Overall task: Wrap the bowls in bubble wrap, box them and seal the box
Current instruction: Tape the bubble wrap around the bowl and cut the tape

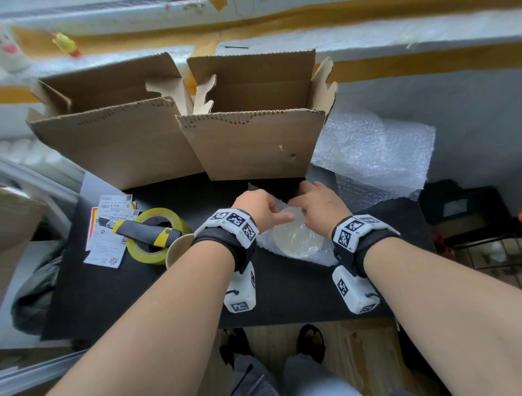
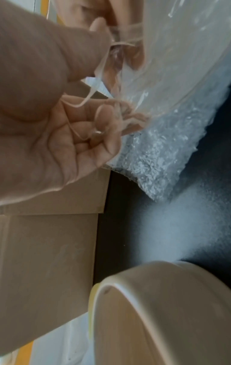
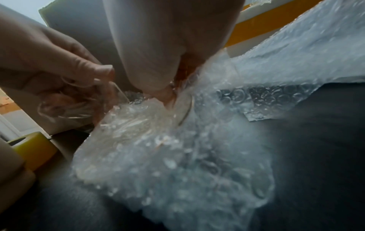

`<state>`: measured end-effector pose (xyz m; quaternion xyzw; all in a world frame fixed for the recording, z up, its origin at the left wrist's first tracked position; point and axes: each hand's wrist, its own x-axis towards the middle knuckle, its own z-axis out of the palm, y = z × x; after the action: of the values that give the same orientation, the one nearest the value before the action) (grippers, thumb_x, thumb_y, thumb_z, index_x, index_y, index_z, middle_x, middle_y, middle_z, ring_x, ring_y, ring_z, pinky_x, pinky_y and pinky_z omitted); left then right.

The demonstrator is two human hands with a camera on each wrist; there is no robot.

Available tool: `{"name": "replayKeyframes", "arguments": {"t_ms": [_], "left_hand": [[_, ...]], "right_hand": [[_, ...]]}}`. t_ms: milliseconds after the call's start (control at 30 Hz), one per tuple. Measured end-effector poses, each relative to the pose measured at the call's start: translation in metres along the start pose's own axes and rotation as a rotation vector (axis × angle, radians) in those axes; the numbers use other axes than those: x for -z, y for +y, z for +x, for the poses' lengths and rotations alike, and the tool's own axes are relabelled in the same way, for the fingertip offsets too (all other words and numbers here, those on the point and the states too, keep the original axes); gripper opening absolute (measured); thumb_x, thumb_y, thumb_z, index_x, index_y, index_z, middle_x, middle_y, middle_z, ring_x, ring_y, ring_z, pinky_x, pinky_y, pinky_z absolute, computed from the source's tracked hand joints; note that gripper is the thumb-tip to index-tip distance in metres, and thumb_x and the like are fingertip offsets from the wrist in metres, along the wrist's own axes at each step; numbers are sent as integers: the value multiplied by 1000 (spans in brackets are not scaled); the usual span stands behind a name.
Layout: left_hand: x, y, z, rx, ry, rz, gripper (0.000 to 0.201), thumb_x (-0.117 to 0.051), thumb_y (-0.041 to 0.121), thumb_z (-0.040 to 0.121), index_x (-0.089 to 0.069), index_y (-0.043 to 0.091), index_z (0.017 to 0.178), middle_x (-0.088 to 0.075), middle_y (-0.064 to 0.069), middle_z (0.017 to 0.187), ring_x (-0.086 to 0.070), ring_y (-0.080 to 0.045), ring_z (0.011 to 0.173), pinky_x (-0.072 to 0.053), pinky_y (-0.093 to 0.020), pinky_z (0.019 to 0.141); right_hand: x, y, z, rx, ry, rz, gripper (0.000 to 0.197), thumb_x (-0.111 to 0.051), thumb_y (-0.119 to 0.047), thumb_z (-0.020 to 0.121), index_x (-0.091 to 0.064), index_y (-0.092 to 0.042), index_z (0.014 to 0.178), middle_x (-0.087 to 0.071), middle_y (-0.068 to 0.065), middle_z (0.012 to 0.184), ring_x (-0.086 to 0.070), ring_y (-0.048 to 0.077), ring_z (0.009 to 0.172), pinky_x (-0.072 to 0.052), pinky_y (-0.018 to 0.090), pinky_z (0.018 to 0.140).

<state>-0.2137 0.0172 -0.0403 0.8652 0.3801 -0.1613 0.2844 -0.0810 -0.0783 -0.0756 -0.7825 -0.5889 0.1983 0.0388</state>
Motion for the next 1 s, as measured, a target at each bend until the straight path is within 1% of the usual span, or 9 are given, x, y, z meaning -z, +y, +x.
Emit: {"name": "replayKeyframes", "arguments": {"t_ms": [167, 233, 300, 433, 533, 633, 700, 867, 1000], "left_hand": [[-1, 3, -4, -8, 29, 28, 14, -67, 32, 82, -69, 22, 92, -68, 3, 96, -65, -17, 90, -55, -29, 76], [-1, 8, -5, -1, 43, 36, 12, -62, 26, 83, -70, 25, 93, -58, 4, 109, -64, -20, 90, -55, -31, 81], [1, 11, -4, 3, 39, 62, 17, -63, 32, 85, -72, 23, 96, -43, 1, 116, -61, -21, 91, -53, -31, 82], [9, 13, -3, -55, 40, 1, 49, -63, 59, 82, -53, 17, 105, -58, 3, 92, -59, -17, 88, -47, -30, 71], [16, 15, 3, 7, 56, -166, 52, -54, 64, 84, -52, 17, 107, -63, 1, 93, -60, -18, 85, -47, -30, 69], [25, 13, 8, -38, -11, -201, 31, -72, 31, 80, -57, 22, 106, -64, 3, 98, -61, -12, 86, -50, -26, 68], [30, 11, 10, -78, 0, -161, 31, -66, 3, 76, -61, 25, 98, -65, 4, 102, -62, -13, 89, -53, -25, 73], [29, 20, 10, -156, 75, -126, 34, -57, -8, 77, -63, 24, 87, -69, 4, 93, -67, -14, 88, -57, -33, 80], [25, 29, 14, -215, 85, -164, 37, -57, -9, 77, -64, 15, 105, -68, -4, 102, -67, -19, 92, -56, -34, 85]], "right_hand": [[0, 1, -2, -12, 21, -13, 48, -50, 0, 88, -66, -33, 121, -50, 4, 118, -43, 26, 105, -47, 39, 86], [2, 1, -3, -6, 22, -25, 50, -49, 1, 88, -66, -33, 120, -50, 4, 117, -41, 24, 101, -46, 37, 82], [3, 1, -3, 13, 9, -51, 49, -49, 2, 88, -66, -32, 120, -49, 5, 116, -37, 22, 97, -43, 35, 78], [6, 2, -6, 1, -5, -76, 46, -49, -1, 88, -65, -30, 120, -47, 4, 114, -36, 22, 96, -45, 35, 77], [4, 3, -7, 16, 4, -71, 53, -47, 2, 88, -61, -32, 127, -46, 4, 113, -30, 19, 90, -45, 36, 77], [2, 4, -6, 39, 13, -72, 53, -47, 1, 89, -63, -33, 126, -48, 5, 113, -37, 24, 96, -43, 36, 76], [1, 7, -6, 37, 21, -65, 51, -48, 2, 88, -65, -31, 124, -49, 5, 113, -39, 26, 98, -43, 36, 75], [-1, 10, -6, 31, 37, -43, 52, -48, 3, 88, -64, -33, 124, -48, 4, 112, -38, 24, 97, -45, 37, 76], [0, 11, -6, 64, 60, -40, 54, -48, 5, 88, -64, -31, 125, -48, 5, 109, -34, 22, 92, -37, 34, 69]]}}
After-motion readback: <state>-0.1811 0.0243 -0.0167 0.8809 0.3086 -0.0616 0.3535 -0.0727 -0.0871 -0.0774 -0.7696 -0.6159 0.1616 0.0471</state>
